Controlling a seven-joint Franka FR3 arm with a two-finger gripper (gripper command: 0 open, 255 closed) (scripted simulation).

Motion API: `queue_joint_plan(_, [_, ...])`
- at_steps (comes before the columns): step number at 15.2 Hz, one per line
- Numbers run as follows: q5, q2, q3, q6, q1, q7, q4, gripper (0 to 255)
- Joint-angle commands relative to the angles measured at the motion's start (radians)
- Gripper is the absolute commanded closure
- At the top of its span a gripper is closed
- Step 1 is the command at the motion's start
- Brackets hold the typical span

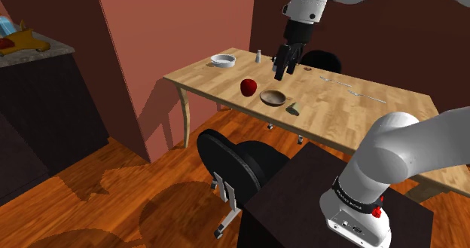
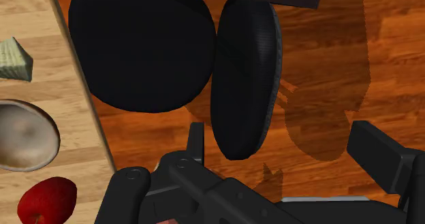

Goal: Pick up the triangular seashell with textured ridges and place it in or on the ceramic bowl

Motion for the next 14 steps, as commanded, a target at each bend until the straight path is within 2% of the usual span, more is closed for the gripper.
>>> queue_joint_plan(1, [0.000,0.000,0.000,0.000,0.000,0.000,0.000,0])
queue_joint_plan(14, [-0.092,0.361,-0.032,0.293,-0.169,0.194,0.002,0])
